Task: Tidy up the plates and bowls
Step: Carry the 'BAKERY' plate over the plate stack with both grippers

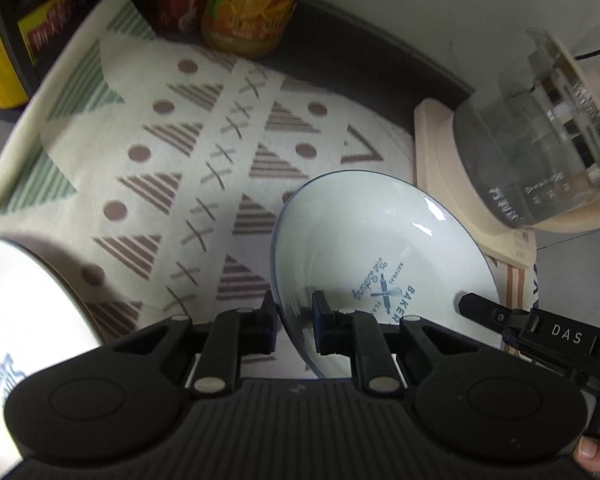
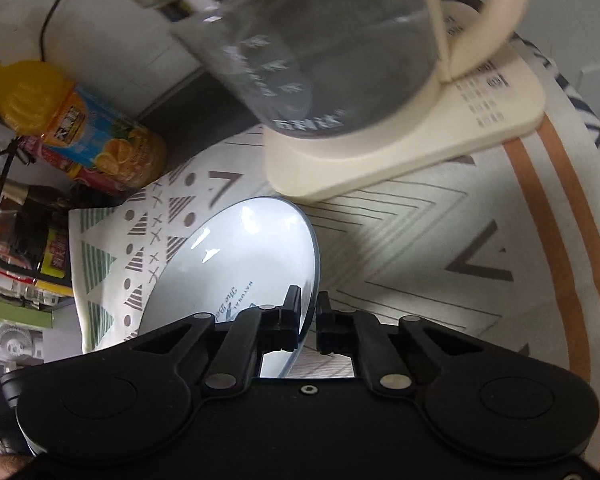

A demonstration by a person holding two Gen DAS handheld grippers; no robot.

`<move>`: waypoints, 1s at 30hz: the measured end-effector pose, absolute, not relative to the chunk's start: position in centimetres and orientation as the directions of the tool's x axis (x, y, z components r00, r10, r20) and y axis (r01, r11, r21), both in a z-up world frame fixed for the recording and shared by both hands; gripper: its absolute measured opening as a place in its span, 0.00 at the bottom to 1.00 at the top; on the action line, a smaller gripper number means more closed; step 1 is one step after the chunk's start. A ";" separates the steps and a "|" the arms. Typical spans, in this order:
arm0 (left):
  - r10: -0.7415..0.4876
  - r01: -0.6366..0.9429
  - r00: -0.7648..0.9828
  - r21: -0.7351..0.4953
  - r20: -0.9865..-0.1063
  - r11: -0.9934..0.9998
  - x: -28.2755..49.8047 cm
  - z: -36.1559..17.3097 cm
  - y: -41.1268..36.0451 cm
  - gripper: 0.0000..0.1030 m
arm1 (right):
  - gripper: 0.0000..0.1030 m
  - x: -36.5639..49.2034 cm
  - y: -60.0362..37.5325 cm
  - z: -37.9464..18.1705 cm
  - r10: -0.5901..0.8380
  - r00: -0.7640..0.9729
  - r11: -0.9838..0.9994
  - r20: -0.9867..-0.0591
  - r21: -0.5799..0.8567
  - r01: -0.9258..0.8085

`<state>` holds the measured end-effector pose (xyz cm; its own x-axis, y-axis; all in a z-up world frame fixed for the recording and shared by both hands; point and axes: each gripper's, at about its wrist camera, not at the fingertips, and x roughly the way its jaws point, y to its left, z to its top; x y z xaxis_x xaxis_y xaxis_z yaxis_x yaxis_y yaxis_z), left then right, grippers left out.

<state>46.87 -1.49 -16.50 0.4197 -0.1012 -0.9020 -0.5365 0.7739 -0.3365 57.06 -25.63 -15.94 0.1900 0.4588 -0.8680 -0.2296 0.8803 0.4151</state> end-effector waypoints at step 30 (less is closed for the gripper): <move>-0.075 -0.483 0.503 -0.351 -0.861 0.802 33.4 -12.2 7.3 0.15 | 0.08 43.5 -16.3 -11.1 0.446 0.304 0.890 -0.842 0.381 -0.251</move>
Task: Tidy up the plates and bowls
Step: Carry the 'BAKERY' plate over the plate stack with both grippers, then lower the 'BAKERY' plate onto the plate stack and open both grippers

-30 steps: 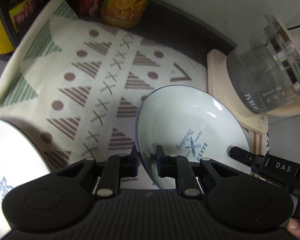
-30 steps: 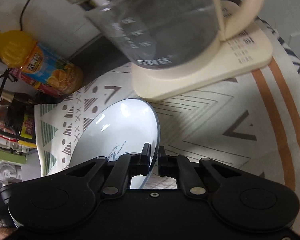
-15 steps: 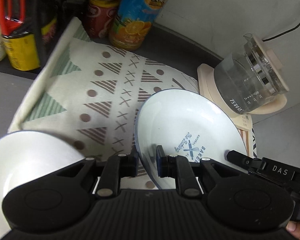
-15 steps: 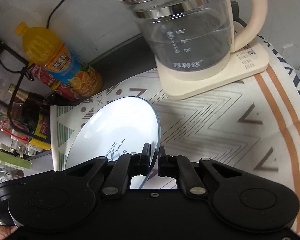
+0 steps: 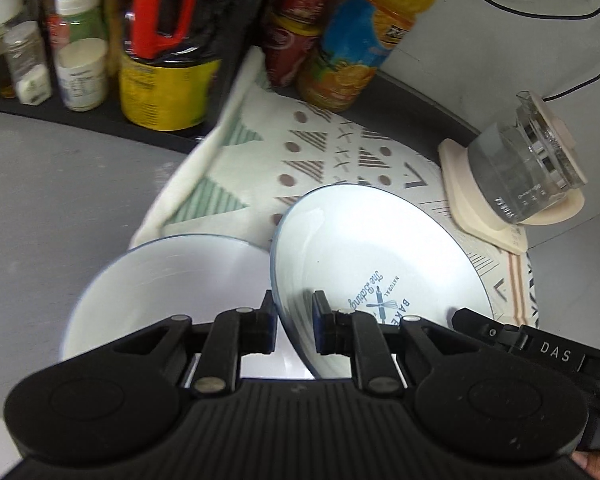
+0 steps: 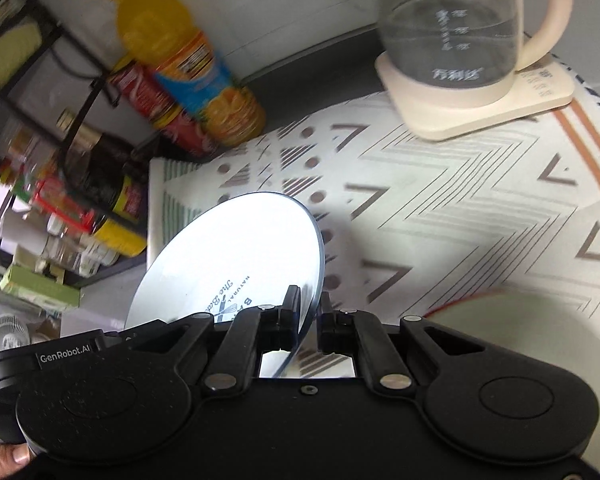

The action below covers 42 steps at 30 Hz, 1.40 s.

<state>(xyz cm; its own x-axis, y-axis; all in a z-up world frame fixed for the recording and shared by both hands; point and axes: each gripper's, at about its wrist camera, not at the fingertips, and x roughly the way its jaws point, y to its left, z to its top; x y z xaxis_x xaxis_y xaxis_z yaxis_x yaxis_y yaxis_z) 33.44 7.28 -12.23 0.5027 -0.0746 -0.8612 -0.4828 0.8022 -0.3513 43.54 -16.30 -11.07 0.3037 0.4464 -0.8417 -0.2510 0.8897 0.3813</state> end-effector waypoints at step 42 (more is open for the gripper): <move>-0.115 -0.554 0.445 -0.374 -0.888 0.744 24.7 -17.2 11.2 0.19 | 0.10 33.7 -9.0 -12.9 0.316 0.292 0.885 -0.903 0.169 -0.435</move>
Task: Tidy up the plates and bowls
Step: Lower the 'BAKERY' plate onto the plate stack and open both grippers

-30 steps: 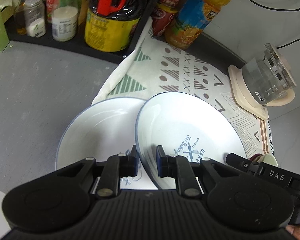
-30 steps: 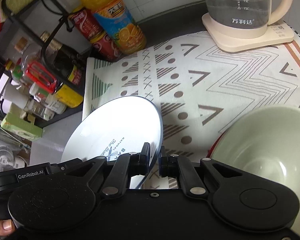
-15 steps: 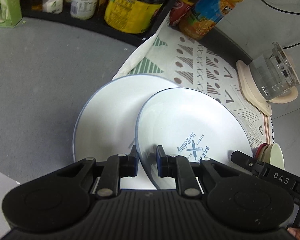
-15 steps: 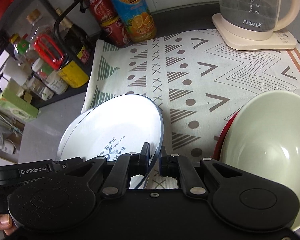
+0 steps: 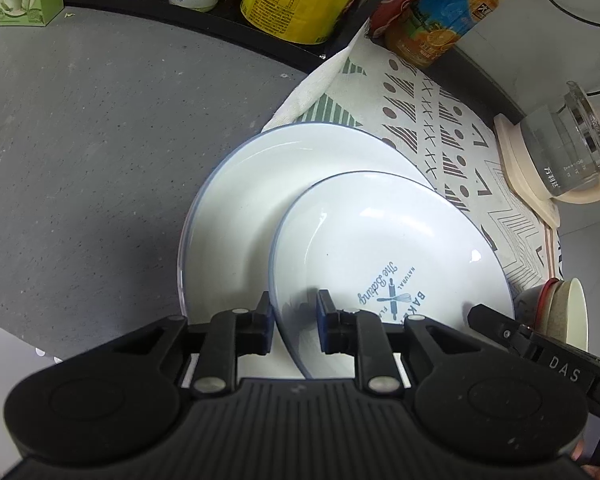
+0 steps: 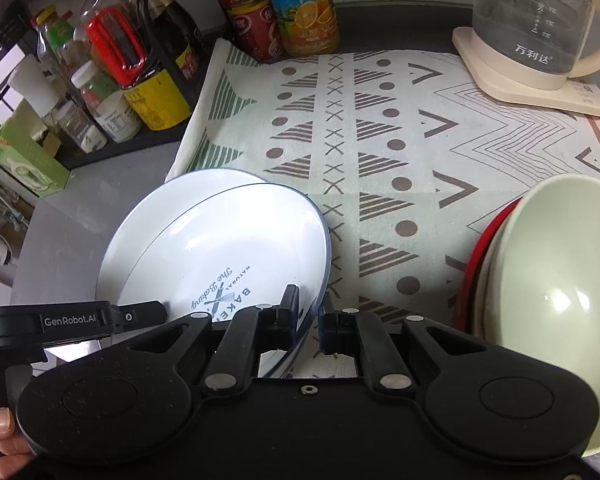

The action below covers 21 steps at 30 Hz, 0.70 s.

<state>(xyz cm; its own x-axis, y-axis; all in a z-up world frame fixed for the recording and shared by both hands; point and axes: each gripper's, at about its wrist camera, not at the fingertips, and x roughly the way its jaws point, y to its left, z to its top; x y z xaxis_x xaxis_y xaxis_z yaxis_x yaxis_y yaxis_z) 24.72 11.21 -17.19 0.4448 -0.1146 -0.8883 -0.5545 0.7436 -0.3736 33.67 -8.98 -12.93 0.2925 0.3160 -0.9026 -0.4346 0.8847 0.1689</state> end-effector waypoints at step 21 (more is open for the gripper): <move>0.001 -0.572 0.449 -0.286 -0.894 0.769 25.5 -14.2 12.9 0.41 | 0.13 33.9 -8.6 -14.6 0.303 0.293 0.898 -0.907 0.168 -0.407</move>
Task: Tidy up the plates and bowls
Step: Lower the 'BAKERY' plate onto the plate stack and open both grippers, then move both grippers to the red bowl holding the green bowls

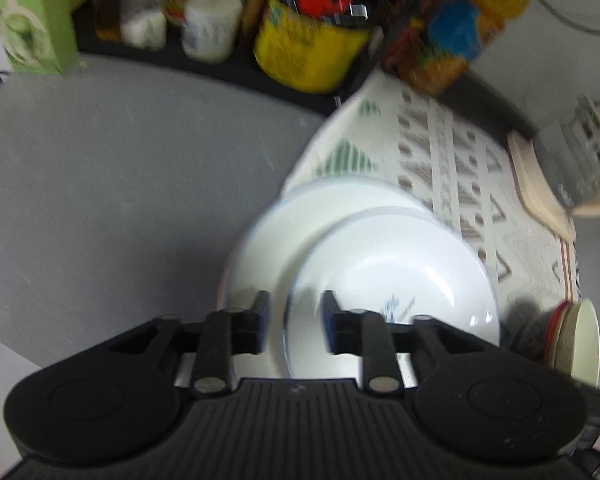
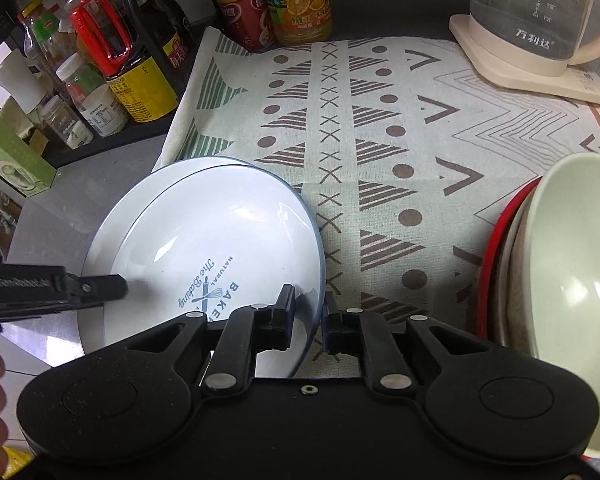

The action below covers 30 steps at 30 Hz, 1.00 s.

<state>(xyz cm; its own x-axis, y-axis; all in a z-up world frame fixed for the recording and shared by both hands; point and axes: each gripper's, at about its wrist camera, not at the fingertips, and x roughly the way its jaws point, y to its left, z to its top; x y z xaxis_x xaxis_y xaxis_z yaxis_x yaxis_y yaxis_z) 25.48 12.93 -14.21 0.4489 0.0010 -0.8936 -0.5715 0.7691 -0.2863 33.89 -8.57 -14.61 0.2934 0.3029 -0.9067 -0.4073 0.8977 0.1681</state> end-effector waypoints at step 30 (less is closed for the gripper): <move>-0.032 -0.598 0.458 -0.334 -0.888 0.729 24.1 -17.1 14.9 0.29 | 0.21 32.1 -7.9 -15.2 0.286 0.278 0.910 -0.917 0.169 -0.379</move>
